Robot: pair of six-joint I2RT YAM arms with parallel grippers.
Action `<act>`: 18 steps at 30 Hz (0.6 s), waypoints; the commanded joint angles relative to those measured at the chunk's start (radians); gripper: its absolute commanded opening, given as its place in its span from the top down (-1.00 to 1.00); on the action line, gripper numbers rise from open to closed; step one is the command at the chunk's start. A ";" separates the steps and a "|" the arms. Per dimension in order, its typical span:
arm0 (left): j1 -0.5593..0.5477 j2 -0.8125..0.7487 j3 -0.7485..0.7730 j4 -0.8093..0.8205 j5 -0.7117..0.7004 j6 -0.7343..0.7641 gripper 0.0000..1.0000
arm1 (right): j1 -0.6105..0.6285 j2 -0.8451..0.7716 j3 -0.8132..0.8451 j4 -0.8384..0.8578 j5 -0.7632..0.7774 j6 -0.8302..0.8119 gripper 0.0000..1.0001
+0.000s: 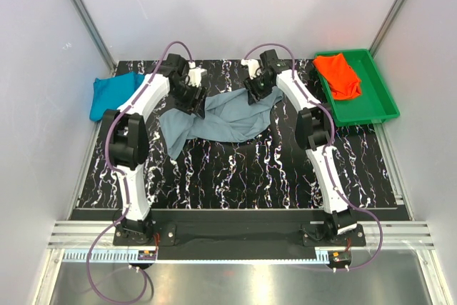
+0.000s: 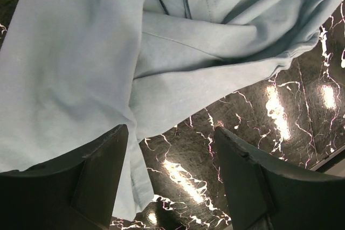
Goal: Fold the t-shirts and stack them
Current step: Flatten the tshirt out
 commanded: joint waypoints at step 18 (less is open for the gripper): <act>-0.004 0.057 0.096 0.013 0.032 -0.021 -0.41 | 0.000 -0.252 -0.094 0.060 0.209 -0.007 1.00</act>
